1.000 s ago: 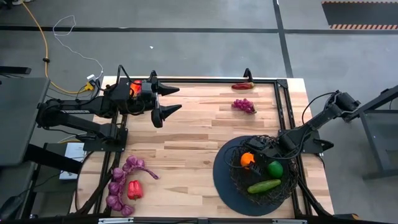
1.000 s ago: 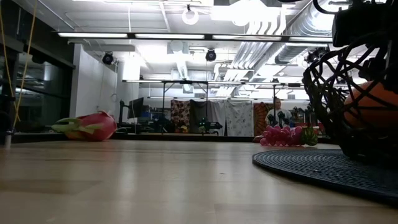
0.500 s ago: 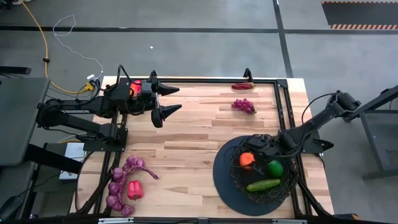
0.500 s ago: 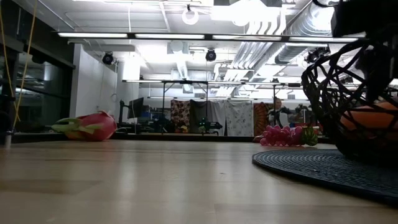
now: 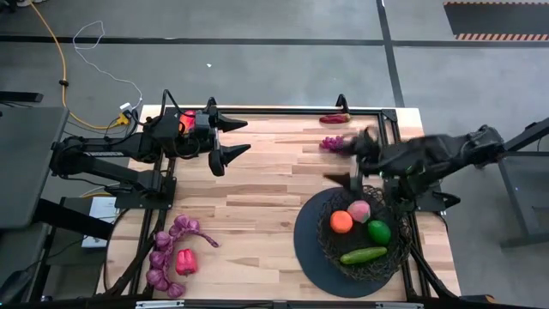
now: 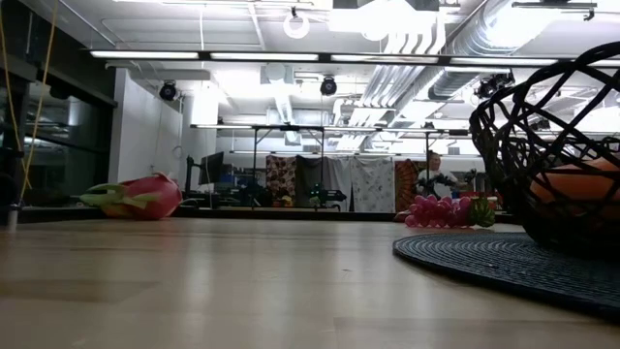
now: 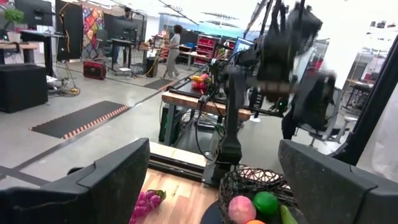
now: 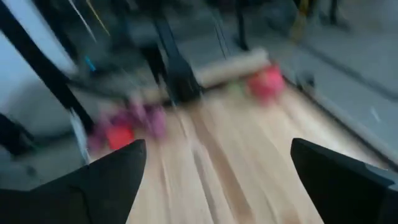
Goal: Build produce basket
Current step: Put the pink dragonfruit into the basket
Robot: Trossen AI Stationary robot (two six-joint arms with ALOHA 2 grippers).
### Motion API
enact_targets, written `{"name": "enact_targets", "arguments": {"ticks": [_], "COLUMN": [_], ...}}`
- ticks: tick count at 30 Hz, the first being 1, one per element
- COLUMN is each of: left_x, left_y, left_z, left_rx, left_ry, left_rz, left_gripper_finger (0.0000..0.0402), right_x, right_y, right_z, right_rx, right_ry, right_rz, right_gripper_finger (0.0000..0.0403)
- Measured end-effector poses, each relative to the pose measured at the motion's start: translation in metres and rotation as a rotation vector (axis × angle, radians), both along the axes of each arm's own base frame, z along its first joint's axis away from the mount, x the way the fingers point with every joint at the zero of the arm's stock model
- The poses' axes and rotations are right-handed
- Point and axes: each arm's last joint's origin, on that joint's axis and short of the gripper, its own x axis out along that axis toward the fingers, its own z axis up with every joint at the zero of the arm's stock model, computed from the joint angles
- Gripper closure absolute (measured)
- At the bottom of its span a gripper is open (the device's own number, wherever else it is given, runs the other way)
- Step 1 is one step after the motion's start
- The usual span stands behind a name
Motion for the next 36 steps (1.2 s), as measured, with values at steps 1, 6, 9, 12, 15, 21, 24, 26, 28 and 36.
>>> {"name": "enact_targets", "arguments": {"ticks": [1,6,9,12,15,21,24,26,28,36], "left_x": [0.000,0.000,0.000,0.000,0.000,0.000,0.000,0.000,0.001,0.005], "left_y": [0.000,0.000,0.000,0.000,0.000,0.000,0.000,0.000,0.000,-0.002], "left_z": [0.000,0.000,0.000,0.000,0.000,0.000,-0.002,-0.003,-0.005,-0.032], "left_rx": [-0.007,-0.018,-0.019,-0.018,-0.018,-0.017,-0.014,0.000,0.016,-0.024], "left_ry": [-0.002,-0.006,-0.006,-0.006,-0.006,0.000,0.019,0.035,0.035,0.017], "left_rz": [0.000,-0.001,-0.001,-0.001,-0.001,-0.004,-0.003,-0.002,-0.003,-0.014], "left_gripper_finger": [0.0055,0.0055,0.0055,0.0055,0.0055,0.0055,0.0055,0.0055,0.0055,0.0074], "right_x": [0.001,0.009,0.018,0.029,0.040,0.049,0.050,0.049,0.049,0.049], "right_y": [-0.004,-0.022,-0.032,-0.038,-0.045,-0.061,-0.065,-0.067,-0.068,-0.070], "right_z": [0.009,0.007,-0.021,-0.059,-0.086,-0.096,-0.091,-0.086,-0.084,-0.086], "right_rx": [-0.014,-0.033,0.047,0.109,0.119,0.058,0.010,-0.012,-0.015,-0.006], "right_ry": [-0.050,-0.055,0.048,0.086,-0.015,-0.311,-0.318,-0.332,-0.336,-0.323], "right_rz": [0.020,0.066,0.079,0.104,0.096,0.053,0.044,0.040,0.035,0.022], "right_gripper_finger": [0.0015,0.0015,0.0015,0.0015,0.0015,0.0015,0.0015,0.0015,0.0015,0.0015]}}
